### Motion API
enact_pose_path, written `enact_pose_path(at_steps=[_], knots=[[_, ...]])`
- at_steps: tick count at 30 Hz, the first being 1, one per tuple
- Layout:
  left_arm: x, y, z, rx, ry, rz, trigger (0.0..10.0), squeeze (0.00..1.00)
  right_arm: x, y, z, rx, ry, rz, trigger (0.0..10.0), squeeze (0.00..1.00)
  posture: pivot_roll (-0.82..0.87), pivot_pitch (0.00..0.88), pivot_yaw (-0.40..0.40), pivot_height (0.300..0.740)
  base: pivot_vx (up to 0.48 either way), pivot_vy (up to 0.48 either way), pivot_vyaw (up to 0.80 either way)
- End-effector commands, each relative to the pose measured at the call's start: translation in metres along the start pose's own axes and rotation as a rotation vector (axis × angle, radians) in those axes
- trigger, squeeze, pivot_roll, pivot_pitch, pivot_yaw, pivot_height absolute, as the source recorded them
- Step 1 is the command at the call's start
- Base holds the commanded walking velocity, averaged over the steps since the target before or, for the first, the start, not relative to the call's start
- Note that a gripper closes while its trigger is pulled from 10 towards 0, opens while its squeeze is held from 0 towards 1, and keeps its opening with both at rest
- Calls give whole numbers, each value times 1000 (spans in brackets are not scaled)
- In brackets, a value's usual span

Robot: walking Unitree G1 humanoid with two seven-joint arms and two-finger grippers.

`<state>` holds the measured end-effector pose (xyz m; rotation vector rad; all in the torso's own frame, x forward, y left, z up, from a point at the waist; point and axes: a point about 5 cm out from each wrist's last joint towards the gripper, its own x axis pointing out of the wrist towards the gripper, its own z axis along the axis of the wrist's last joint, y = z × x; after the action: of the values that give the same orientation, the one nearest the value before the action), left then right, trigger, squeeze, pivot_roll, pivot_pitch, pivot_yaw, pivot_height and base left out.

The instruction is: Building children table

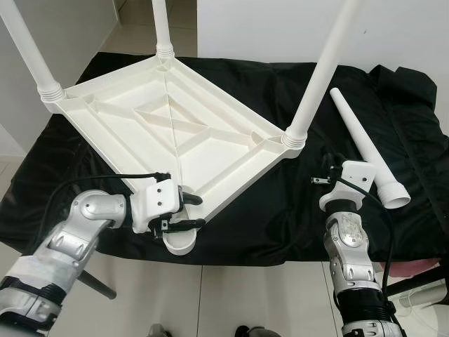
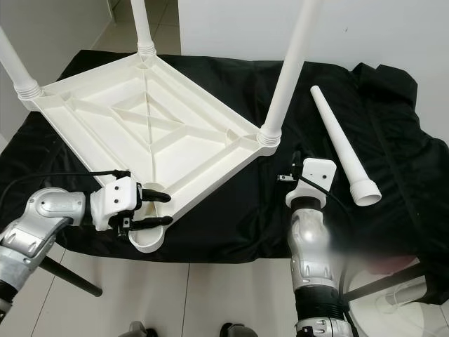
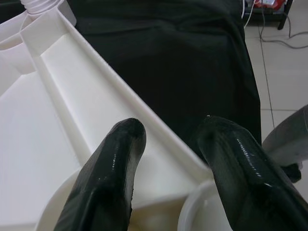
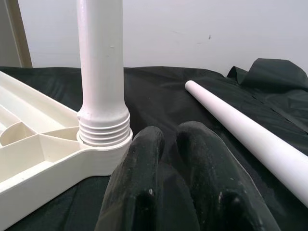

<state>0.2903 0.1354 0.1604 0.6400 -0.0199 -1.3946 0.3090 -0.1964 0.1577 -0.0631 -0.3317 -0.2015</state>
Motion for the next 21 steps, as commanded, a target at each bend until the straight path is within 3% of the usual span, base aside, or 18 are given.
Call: enact_pose_path(at_steps=[1, 10, 12, 13, 16, 21], knots=[[7, -1, -2, -19, 6, 51, 10000, 0, -3, -4, -3, 2, 6, -22, 10000, 0, -5, 120, 8, 740, 0, 0, 0], [25, 0, 2, -40, -31, 99, 10000, 0, -6, -4, -3, 9, 6, -38, 10000, 0, -21, 125, 22, 740, 0, 0, 0], [29, 4, 5, -36, -51, 139, 10000, 0, -7, -4, -3, 8, 6, -42, 10000, 0, -24, 126, 20, 740, 0, 0, 0], [30, 13, 13, -56, -105, 194, 10000, 0, -8, -5, -3, 8, 7, -47, 10000, 0, -27, 128, 20, 740, 0, 0, 0], [29, 16, 16, -65, -123, 202, 10000, 0, -8, -5, -3, 8, 7, -48, 10000, 0, -27, 128, 20, 740, 0, 0, 0], [7, 33, 23, -35, -114, 205, 10000, 0, -9, -4, -5, 8, 14, -38, 10000, 0, -8, 132, 13, 740, 0, 0, 0]])
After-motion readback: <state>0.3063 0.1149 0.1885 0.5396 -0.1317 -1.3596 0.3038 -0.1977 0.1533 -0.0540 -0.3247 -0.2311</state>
